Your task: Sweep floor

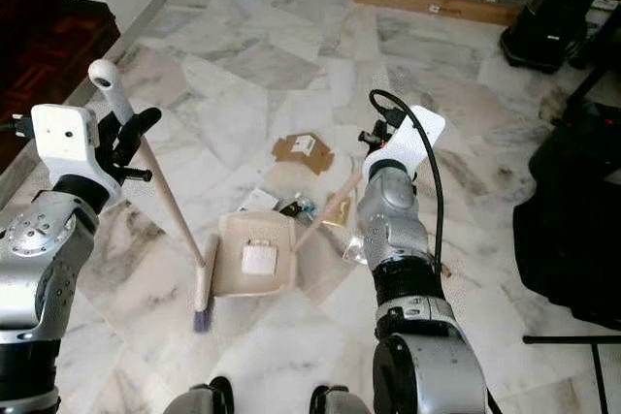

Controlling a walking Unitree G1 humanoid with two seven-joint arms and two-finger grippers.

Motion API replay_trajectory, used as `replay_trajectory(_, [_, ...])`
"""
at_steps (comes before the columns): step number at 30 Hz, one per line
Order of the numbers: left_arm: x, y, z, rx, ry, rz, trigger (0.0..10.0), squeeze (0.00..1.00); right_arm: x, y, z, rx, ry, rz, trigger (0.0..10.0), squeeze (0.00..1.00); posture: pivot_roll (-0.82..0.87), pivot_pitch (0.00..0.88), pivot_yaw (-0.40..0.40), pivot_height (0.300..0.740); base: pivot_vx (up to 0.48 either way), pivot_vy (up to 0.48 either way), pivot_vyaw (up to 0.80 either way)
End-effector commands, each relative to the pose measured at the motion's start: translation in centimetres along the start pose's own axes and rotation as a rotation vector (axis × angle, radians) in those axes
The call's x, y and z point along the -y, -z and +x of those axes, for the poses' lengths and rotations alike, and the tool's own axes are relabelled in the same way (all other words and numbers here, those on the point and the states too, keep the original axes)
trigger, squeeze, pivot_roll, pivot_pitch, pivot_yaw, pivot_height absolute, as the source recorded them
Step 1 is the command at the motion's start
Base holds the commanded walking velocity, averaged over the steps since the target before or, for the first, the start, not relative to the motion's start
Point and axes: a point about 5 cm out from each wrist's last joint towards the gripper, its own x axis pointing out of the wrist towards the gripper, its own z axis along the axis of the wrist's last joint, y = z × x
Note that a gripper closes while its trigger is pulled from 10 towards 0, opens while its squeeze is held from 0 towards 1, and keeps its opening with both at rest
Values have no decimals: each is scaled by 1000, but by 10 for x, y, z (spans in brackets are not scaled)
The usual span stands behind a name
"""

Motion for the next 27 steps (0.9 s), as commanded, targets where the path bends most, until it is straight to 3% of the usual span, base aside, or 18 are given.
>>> replay_trajectory(1, [-4,-13,-1,81,-34,7,10000,0,-5,-15,-2,51,-16,102,10000,0,-45,94,-26,740,0,0,0])
replay_trajectory(3, [-14,-20,-3,127,-131,38,10000,0,-2,-15,-5,39,2,160,10000,0,-37,91,-29,740,0,0,0])
replay_trajectory(5, [-15,-22,-4,141,-154,61,10000,0,-1,-16,-7,50,8,157,10000,0,-36,88,-31,740,0,0,0])
replay_trajectory(12, [2,-2,-20,83,-87,68,10000,0,-4,-33,-20,208,-77,-18,10000,0,-49,63,-36,740,0,0,0])
replay_trajectory(15, [11,8,-27,64,-85,57,10000,0,3,-40,-33,274,-110,-54,10000,0,-42,32,-39,740,0,0,0])
replay_trajectory(19, [16,13,-27,66,-90,20,10000,0,9,-37,-45,309,-159,-239,10000,0,-55,0,-40,740,0,0,0])
replay_trajectory(27, [27,18,-25,57,-39,21,10000,0,23,-28,-58,313,-133,-254,10000,0,-66,0,-9,740,0,0,0])
